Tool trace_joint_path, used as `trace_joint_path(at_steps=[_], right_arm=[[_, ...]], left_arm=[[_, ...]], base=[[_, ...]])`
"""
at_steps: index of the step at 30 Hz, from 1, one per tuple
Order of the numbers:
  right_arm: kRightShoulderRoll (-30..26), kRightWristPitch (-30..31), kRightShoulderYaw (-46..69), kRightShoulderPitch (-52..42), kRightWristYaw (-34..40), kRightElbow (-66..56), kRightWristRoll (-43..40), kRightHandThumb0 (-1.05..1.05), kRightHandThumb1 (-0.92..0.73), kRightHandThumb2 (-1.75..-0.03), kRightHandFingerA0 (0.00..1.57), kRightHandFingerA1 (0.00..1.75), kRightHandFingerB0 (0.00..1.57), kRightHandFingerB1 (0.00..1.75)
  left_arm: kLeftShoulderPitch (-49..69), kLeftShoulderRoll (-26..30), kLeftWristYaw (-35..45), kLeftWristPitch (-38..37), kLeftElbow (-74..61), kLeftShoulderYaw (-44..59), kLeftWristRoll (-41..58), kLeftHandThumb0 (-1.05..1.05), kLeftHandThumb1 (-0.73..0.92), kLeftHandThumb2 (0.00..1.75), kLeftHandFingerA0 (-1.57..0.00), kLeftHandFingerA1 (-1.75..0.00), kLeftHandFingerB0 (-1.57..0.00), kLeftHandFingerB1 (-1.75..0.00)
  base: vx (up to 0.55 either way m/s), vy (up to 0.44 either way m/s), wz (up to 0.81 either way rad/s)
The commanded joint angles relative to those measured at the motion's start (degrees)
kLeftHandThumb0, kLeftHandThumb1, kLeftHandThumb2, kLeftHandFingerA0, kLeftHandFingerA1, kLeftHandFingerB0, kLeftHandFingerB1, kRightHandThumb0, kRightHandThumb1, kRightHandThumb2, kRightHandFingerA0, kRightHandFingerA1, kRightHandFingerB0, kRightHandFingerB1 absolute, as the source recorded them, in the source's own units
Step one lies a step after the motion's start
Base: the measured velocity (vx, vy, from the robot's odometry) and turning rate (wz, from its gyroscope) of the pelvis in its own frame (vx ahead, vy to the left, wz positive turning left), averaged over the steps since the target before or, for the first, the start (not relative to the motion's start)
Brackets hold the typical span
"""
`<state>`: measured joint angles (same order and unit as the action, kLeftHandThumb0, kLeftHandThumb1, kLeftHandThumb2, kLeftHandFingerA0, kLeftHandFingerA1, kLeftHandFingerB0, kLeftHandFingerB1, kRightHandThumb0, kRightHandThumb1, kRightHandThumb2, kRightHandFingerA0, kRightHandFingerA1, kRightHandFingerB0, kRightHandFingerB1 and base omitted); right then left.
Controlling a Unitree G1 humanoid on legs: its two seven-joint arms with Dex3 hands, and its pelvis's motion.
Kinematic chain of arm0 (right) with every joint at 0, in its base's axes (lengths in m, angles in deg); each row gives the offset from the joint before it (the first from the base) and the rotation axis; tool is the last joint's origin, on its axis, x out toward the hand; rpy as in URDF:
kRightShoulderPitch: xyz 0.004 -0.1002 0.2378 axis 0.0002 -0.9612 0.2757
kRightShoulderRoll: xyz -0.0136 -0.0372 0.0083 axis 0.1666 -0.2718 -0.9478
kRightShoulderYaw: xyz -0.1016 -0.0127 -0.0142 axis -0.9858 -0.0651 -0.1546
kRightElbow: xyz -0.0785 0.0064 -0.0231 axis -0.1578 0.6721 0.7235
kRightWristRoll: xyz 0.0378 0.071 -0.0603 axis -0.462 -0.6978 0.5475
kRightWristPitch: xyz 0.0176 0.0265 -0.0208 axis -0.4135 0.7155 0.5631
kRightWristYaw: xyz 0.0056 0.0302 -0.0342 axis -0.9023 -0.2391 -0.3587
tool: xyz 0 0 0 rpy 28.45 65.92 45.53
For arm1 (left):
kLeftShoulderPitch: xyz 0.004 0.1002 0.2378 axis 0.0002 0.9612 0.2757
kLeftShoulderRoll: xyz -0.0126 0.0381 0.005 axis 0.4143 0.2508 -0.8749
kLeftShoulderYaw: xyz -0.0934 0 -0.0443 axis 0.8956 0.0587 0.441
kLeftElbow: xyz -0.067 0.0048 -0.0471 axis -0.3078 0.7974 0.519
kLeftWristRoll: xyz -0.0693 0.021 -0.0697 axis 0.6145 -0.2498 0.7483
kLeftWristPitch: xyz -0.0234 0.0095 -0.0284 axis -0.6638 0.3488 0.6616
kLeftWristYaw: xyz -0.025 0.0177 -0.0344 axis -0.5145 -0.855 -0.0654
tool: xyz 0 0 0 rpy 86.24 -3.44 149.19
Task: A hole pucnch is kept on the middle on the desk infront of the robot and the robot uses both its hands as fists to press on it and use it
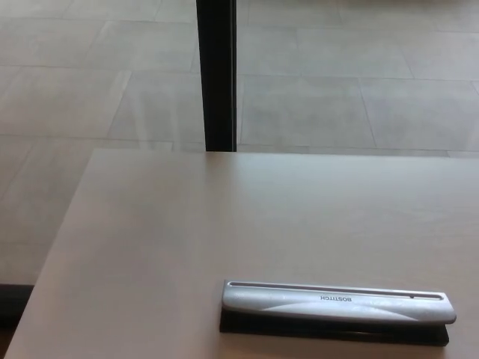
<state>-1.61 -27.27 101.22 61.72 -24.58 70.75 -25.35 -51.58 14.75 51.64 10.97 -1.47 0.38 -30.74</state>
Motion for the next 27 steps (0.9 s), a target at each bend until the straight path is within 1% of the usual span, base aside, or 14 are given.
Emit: trace_joint_path(at_steps=[1, 5, 6, 7, 8, 9, 10, 14, 17, 22, 23, 24, 26, 27], right_arm=[[-8.91, 4.2, 15.68, 9.49, -1.02, 5.26, -17.69, -0.79, -0.79, -0.64, 0.34, 0.87, 0.0, 0.48], [-10.78, 10.59, 21.74, 14.2, 0.95, -6.9, -24.05, -0.78, -0.82, -0.65, 0.47, 0.91, 0.0, 0.5], [-11.96, 8.74, 21.77, 16.79, -0.1, -10.29, -24.48, -0.8, -0.59, -1.01, 0.67, 0.85, 0.14, 0.6], [-12.14, 11.57, 22.27, 17.96, 0.7, -15.89, -26.02, -0.8, -0.59, -1.01, 0.67, 0.85, 0.14, 0.6], [-12.17, 13.16, 22.11, 18.14, -0.55, -19.86, -27.14, -0.83, -0.78, -0.65, 0.74, 0.8, 0.08, 0.6], [-11.65, 15.38, 21.84, 18.58, 1.05, -25.26, -27.98, -0.84, -0.55, -1.01, 0.76, 0.77, 0.09, 0.58], [-11.54, 18.86, 21.03, 20.58, 3.81, -32.22, -30.0, -0.83, -0.69, -0.62, 0.87, 0.66, 0.14, 0.58], [-10.47, 20.58, 19.29, 23.27, 5.37, -39.56, -30.43, -0.76, -0.67, -0.61, 1.01, 0.6, 0.3, 0.59], [-8.48, 22.42, 16.21, 25.23, 6.75, -47.26, -30.89, -0.71, -0.62, -0.59, 1.09, 0.52, 0.46, 0.54], [-3.25, 25.5, 7.45, 28.15, 11.77, -61.31, -29.61, -0.55, -0.51, -0.59, 1.15, 0.57, 0.86, 0.46], [-2.35, 24.51, 5.84, 28.13, 10.8, -62.29, -28.67, -0.47, -0.55, -0.6, 1.08, 0.75, 0.84, 0.47], [-1.02, 21.29, 3.17, 27.77, 7.76, -63.3, -27.32, -0.37, -0.61, -0.75, 1.1, 1.36, 0.83, 0.58], [1.03, 20.84, -0.56, 27.71, 6.23, -66.34, -27.54, -0.28, -0.64, -0.82, 1.16, 1.64, 0.86, 0.84], [0.97, 21.05, -0.5, 27.74, 6.25, -66.49, -27.5, -0.28, -0.64, -0.82, 1.16, 1.64, 0.86, 0.84]], left_arm=[[-7.88, 1.99, -8.14, 2.01, -2.78, 13.96, 12.77, -0.47, 0.7, 0.61, -0.72, -0.73, -0.58, -0.57], [-11.21, 0.36, -10.71, -3.5, -14.85, 16.72, 12.78, -0.45, 0.69, 0.61, -0.72, -0.61, -0.64, -0.51], [-13.32, 0.34, -12.89, -7.37, -19.98, 15.99, 10.27, -0.52, 0.71, 0.6, -0.86, -0.73, -0.72, -0.52], [-15.34, 0.37, -13.98, -8.13, -23.56, 16.17, 9.65, -0.52, 0.71, 0.6, -0.86, -0.73, -0.72, -0.52], [-16.76, 0.83, -14.99, -6.86, -27.33, 15.32, 7.79, -0.51, 0.72, 0.61, -0.88, -0.7, -0.69, -0.5], [-18.67, 0.59, -14.08, -6.89, -30.77, 15.43, 8.55, -0.45, 0.72, 0.61, -0.94, -0.68, -0.64, -0.49], [-20.85, -0.3, -15.15, -1.52, -41.38, 13.82, 7.88, -0.45, 0.69, 0.61, -0.93, -0.65, -0.66, -0.45], [-25.0, -0.12, -15.82, 0.69, -45.53, 11.1, 3.73, -0.5, 0.63, 0.62, -1.01, -0.63, -0.73, -0.45], [-27.39, -2.98, -14.72, 6.51, -57.79, 6.15, 1.97, -0.36, 0.65, 0.6, -0.87, -0.52, -0.63, -0.45], [-33.33, -10.0, -12.57, 7.19, -71.41, -2.75, 3.23, -0.11, 0.69, 0.6, -0.74, -0.71, -0.57, -0.58], [-34.24, -11.18, -13.17, 9.03, -73.12, -4.18, 2.67, -0.16, 0.67, 0.59, -0.8, -0.73, -0.59, -0.56], [-35.39, -12.99, -12.74, 8.11, -73.93, -6.83, 1.79, -0.19, 0.73, 0.6, -0.94, -0.97, -0.65, -0.57], [-36.2, -15.12, -8.56, 5.43, -75.41, -11.46, 3.17, -0.18, 0.74, 0.79, -0.95, -1.5, -0.66, -0.68], [-36.09, -15.35, -8.59, 5.5, -75.52, -11.46, 3.09, -0.18, 0.74, 0.79, -0.95, -1.5, -0.66, -0.68]], base=[[0.0, 0.0, 0.0], [0.0, 0.0, 0.0], [0.0, 0.0, 0.0], [0.0, 0.0, 0.0], [0.0, 0.0, 0.0], [0.0, 0.0, 0.0], [0.0, 0.0, 0.0], [0.0, 0.0, 0.0], [0.0, 0.0, 0.0], [0.0, 0.0, 0.0], [0.0, 0.0, 0.0], [0.0, 0.0, 0.0], [0.0, 0.0, 0.0], [0.0, 0.0, 0.0]])
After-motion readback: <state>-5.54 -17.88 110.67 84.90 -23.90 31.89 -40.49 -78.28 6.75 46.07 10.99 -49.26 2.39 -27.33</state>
